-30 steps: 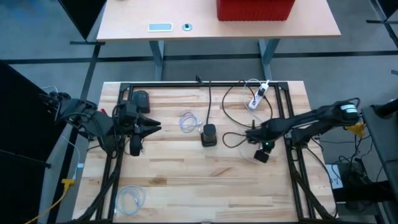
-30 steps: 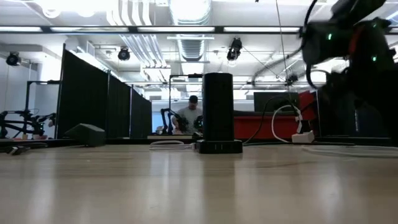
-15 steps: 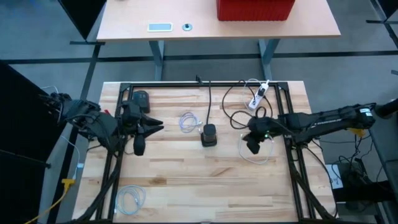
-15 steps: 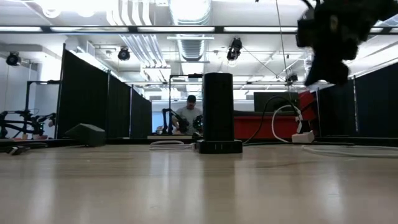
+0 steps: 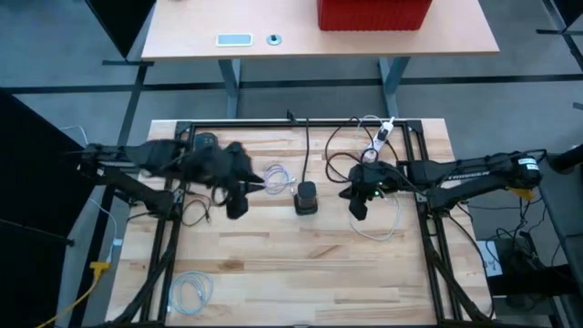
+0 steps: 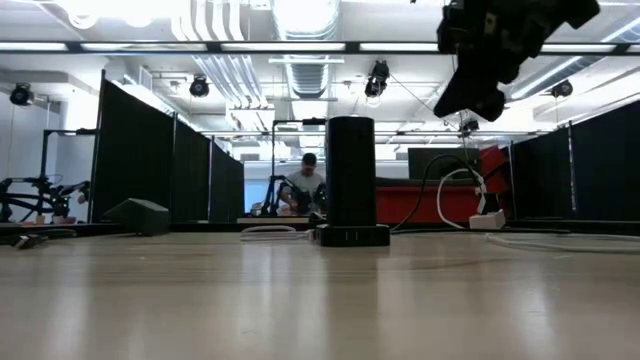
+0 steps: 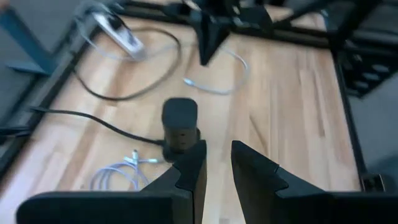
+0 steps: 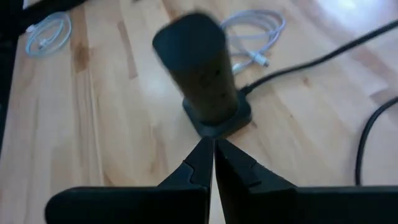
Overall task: Insert USB
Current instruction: Insert the purple charger cable into the bottom black outlet extension
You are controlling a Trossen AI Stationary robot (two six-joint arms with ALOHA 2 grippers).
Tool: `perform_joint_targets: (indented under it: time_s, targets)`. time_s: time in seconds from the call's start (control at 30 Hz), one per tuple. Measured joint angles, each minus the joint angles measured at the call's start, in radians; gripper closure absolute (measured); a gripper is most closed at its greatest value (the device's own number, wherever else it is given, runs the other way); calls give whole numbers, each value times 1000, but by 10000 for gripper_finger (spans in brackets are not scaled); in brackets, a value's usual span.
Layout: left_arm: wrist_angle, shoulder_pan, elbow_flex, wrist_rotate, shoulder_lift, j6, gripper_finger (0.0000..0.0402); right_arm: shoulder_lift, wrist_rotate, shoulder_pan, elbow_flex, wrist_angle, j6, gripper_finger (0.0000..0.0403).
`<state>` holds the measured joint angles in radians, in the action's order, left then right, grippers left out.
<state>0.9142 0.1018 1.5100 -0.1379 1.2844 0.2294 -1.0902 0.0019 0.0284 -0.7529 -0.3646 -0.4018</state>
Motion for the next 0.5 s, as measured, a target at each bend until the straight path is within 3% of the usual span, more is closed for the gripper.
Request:
perform_joint_targets:
  time_s: [0.27,0.43,0.5]
  targets:
    - [-1,-327,-52,241,21,-174,339,-22,1,90,-125,2,54,403]
    - [-46,-520,-176,257,32,-75,330,-30,9,169,-187,0,102,403]
    - [-88,-526,-206,264,59,-167,316,-48,6,186,-210,-17,110,403]
